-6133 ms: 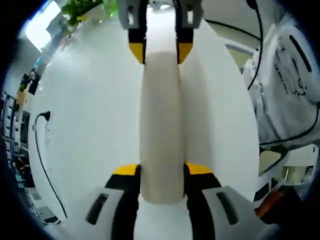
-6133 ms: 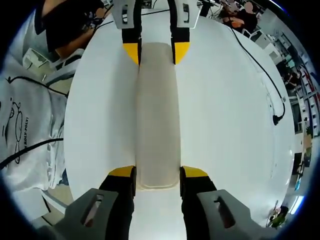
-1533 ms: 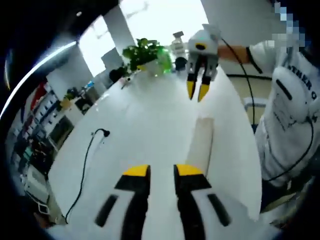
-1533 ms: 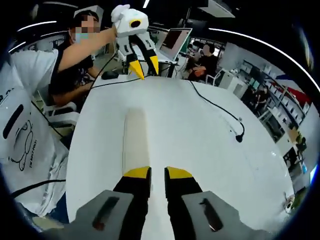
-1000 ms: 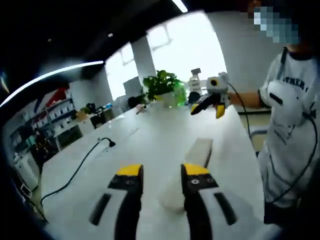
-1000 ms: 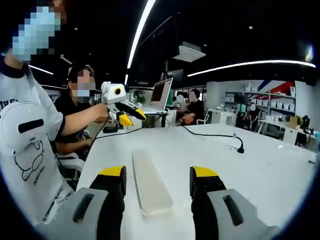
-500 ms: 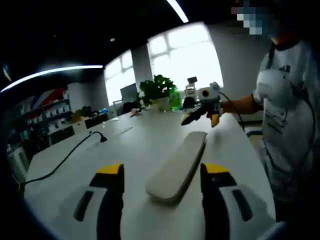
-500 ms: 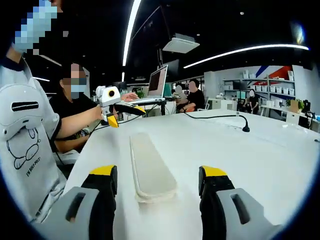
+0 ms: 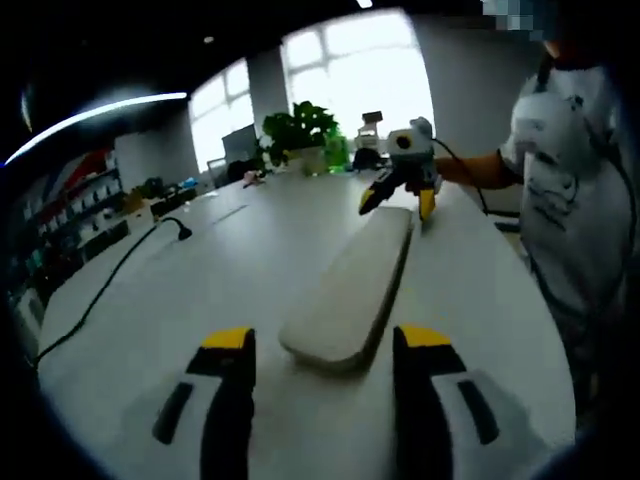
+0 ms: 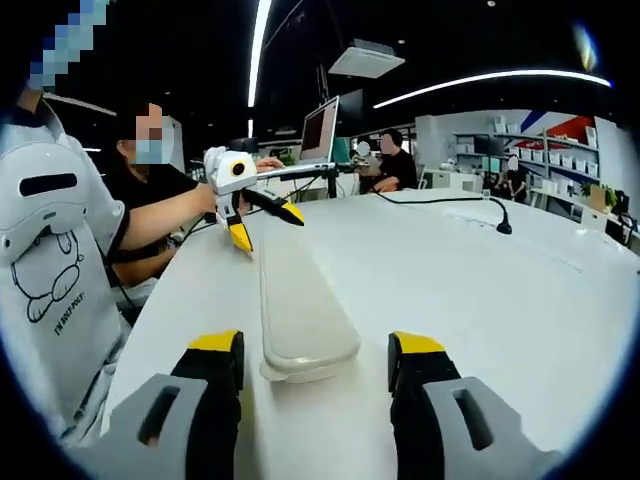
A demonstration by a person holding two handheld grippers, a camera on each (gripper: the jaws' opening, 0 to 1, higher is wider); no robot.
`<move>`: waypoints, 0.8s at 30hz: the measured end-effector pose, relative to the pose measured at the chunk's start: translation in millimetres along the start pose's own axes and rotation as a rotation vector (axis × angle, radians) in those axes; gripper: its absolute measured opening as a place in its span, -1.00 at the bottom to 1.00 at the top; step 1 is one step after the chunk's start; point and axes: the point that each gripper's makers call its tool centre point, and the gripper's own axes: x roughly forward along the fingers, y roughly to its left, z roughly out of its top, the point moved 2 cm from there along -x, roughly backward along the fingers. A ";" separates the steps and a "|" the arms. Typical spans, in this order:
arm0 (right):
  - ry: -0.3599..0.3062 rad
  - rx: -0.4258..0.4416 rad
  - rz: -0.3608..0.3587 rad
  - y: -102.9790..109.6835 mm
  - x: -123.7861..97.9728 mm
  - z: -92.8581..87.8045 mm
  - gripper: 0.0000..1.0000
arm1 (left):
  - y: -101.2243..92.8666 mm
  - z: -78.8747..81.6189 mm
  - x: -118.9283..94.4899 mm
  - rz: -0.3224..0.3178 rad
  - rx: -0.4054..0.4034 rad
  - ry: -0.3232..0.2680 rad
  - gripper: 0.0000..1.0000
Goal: Arrange the utensils inside the cutlery case until each visible utensil rests in its matching compartment.
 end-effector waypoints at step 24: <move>0.047 -0.004 0.001 -15.1 -7.4 -1.0 -0.16 | 7.8 22.3 12.2 0.006 -0.071 -0.033 -0.18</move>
